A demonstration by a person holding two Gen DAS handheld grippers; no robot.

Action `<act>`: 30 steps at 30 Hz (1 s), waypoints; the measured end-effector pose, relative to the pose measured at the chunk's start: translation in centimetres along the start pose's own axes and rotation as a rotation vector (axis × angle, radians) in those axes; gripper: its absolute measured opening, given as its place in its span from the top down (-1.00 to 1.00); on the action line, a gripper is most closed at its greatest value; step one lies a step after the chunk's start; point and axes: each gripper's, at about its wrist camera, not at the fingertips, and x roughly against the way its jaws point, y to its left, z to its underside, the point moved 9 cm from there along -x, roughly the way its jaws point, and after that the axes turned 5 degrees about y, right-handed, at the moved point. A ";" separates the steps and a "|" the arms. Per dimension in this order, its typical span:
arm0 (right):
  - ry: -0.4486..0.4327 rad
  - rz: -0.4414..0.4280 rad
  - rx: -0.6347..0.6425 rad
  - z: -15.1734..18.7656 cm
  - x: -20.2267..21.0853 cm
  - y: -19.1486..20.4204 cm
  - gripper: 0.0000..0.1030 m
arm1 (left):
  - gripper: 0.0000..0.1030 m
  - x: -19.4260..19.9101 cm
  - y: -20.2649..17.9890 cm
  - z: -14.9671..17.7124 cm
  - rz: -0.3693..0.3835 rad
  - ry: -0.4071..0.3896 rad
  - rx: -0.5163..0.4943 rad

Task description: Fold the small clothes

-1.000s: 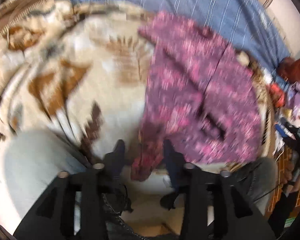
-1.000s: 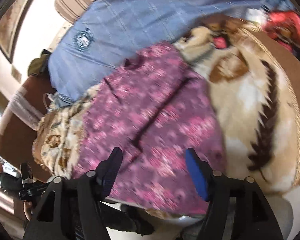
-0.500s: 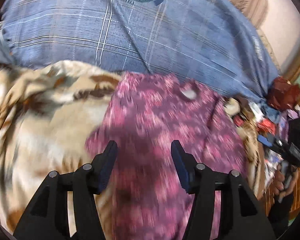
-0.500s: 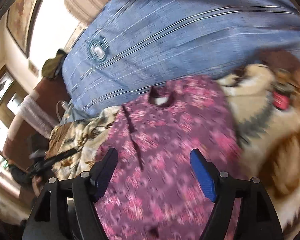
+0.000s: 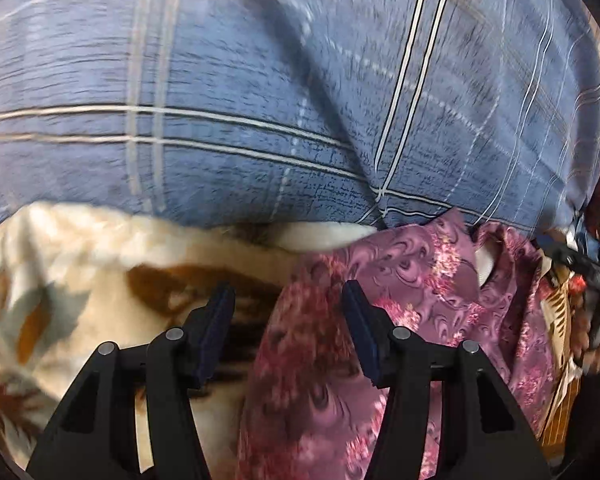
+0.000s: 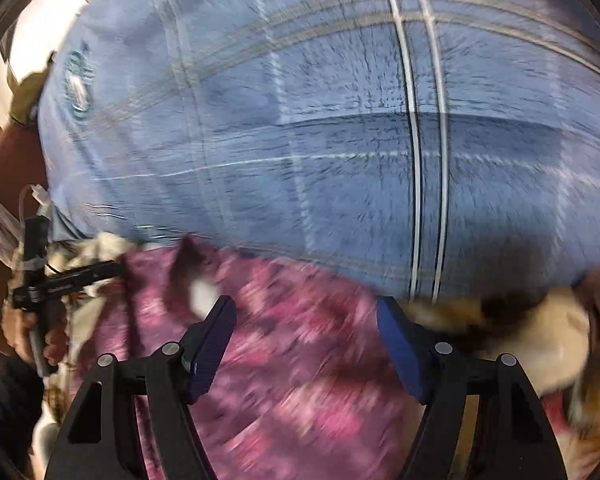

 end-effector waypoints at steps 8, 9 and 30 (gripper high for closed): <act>0.098 -0.013 0.076 0.7 -4.2 0.4 -0.36 | -0.13 -3.8 -1.3 -0.8 0.029 0.109 -0.133; 0.094 -0.005 0.074 0.7 -4.3 0.3 -0.29 | -0.13 -3.9 -1.5 -0.9 0.029 0.114 -0.140; -0.167 -0.164 0.073 16.7 17.8 6.7 0.88 | 0.93 20.0 -6.6 12.0 0.165 -0.206 -0.199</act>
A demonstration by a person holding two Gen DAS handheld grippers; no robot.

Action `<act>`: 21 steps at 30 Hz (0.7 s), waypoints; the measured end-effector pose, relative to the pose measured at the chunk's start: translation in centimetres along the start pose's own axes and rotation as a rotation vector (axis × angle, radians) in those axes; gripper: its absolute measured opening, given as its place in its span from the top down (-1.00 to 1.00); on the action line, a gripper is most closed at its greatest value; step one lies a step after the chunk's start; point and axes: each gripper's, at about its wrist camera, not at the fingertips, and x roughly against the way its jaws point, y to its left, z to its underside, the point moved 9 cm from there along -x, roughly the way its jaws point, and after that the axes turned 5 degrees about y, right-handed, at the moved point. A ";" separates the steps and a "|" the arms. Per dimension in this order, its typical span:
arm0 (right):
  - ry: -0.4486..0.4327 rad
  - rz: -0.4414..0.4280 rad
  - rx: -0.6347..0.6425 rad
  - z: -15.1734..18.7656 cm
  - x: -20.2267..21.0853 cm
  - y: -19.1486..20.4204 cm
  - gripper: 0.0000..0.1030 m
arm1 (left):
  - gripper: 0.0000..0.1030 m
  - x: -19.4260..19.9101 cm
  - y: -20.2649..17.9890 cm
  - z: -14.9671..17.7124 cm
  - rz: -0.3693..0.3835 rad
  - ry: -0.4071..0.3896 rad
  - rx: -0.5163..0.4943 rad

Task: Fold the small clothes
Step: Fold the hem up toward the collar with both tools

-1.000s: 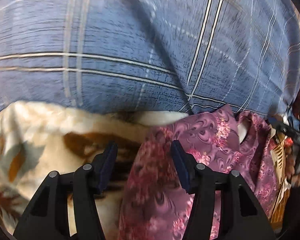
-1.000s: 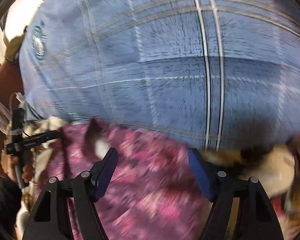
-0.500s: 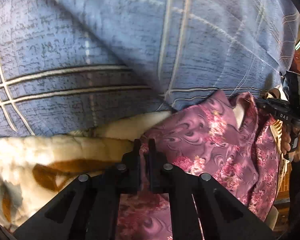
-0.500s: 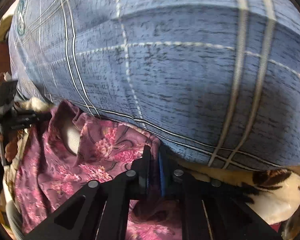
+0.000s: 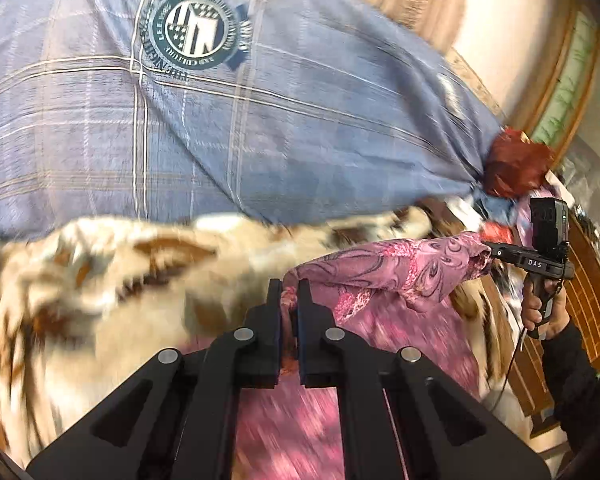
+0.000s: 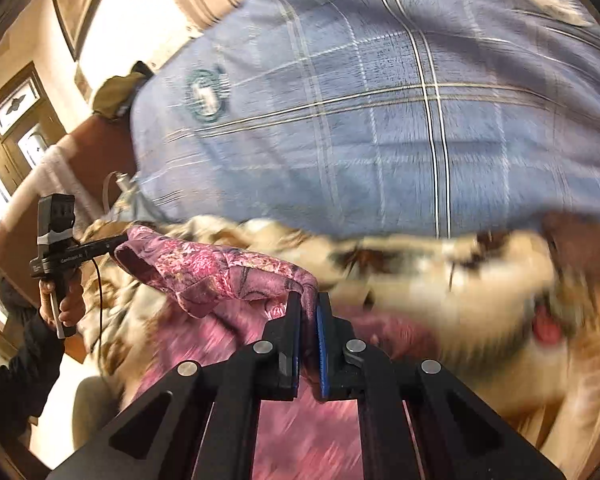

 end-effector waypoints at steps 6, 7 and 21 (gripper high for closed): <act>-0.013 -0.027 -0.070 9.6 4.7 4.5 0.88 | 0.93 3.4 -3.7 8.4 0.010 0.026 0.003; -0.003 -0.021 -0.079 11.0 4.8 4.9 0.88 | 0.93 3.4 -4.0 9.8 0.003 0.036 0.012; 0.068 0.110 -0.263 21.3 2.5 3.5 0.88 | 0.92 1.5 -5.6 21.9 -0.069 0.118 0.077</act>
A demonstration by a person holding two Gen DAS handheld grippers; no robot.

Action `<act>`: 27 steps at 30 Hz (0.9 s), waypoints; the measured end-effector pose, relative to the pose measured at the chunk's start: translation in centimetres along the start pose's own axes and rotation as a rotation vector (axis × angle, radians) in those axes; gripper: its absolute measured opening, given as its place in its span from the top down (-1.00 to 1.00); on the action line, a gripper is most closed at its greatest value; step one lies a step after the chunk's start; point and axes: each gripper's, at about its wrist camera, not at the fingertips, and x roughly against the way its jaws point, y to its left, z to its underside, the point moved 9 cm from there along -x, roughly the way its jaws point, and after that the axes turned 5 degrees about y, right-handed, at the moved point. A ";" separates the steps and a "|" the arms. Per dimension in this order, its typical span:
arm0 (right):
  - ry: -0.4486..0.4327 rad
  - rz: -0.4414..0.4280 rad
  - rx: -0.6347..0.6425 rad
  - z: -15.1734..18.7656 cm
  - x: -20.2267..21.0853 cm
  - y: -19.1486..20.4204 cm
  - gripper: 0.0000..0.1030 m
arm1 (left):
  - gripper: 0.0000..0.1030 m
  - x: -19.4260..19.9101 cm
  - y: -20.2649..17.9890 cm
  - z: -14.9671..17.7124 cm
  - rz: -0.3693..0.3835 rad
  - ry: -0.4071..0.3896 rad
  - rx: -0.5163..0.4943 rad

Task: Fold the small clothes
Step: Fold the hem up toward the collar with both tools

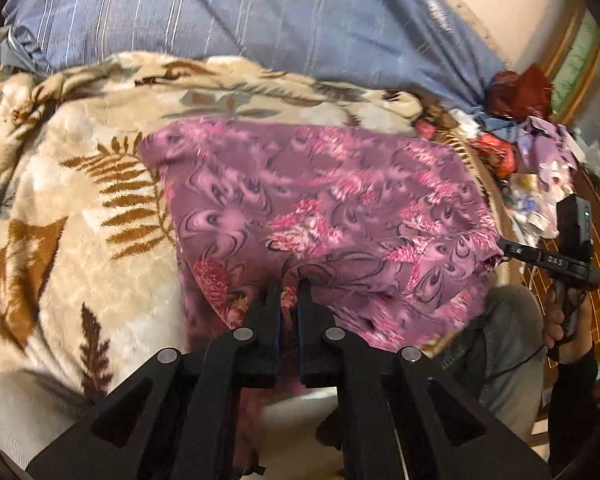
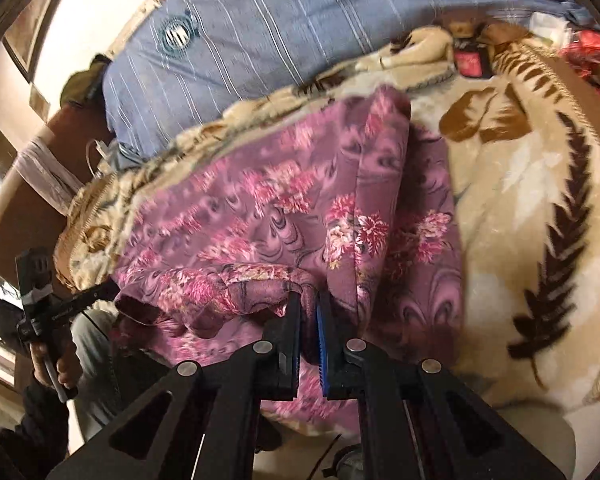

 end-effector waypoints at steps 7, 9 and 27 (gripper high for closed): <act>0.044 0.070 -0.054 3.4 -0.7 -0.8 0.87 | 0.92 -2.8 0.7 3.0 -0.019 0.093 0.034; 0.036 0.087 -0.041 4.1 0.4 -0.3 0.88 | 0.89 -1.1 0.2 2.6 -0.017 0.037 -0.001; 0.004 0.071 -0.194 3.9 1.8 -1.7 -0.25 | 0.09 0.7 1.4 3.8 0.047 0.087 0.090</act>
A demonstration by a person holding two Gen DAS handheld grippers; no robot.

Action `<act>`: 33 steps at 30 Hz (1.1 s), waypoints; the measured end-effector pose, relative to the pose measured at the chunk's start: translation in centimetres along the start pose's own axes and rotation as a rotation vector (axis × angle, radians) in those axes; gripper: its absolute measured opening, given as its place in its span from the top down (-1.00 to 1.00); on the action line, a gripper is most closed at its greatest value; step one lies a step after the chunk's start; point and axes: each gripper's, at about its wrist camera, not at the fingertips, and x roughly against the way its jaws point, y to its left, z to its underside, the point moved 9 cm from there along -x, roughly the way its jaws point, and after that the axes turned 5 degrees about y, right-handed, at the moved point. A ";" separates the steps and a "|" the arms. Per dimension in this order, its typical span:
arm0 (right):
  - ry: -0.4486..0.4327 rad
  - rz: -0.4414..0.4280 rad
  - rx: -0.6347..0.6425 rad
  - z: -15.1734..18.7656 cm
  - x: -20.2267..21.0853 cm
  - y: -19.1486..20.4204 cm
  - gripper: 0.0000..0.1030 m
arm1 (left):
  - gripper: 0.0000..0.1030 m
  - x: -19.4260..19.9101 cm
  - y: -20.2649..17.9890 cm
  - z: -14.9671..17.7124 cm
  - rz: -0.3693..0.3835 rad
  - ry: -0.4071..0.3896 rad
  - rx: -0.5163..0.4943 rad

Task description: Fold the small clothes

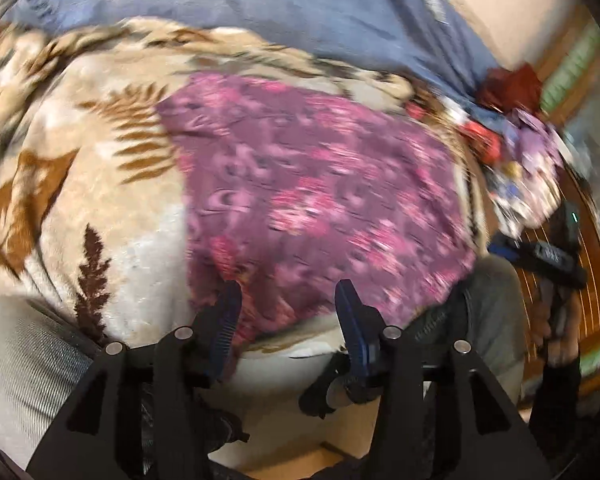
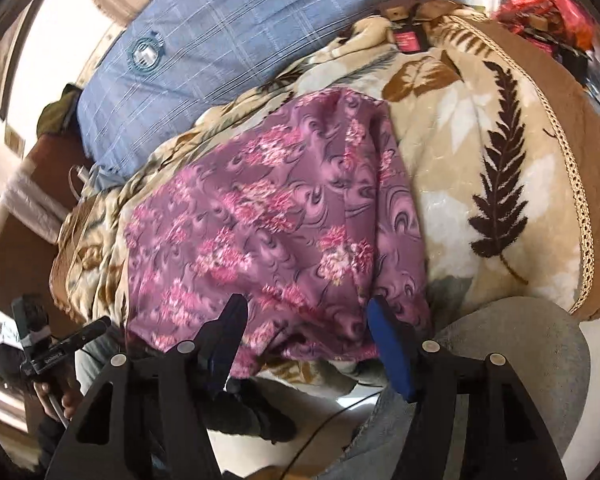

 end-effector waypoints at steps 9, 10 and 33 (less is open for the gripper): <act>0.010 0.159 -0.032 -0.2 -2.3 -1.0 -0.09 | 0.10 -4.0 1.8 1.1 -0.007 0.100 0.179; 0.014 0.177 -0.028 -0.5 -2.8 -1.2 -0.08 | 0.18 -4.2 2.2 0.7 -0.002 0.096 0.202; -0.167 -0.023 0.048 -13.5 -0.4 0.0 -0.32 | 0.04 1.1 -4.9 -4.5 -0.040 -0.013 -0.103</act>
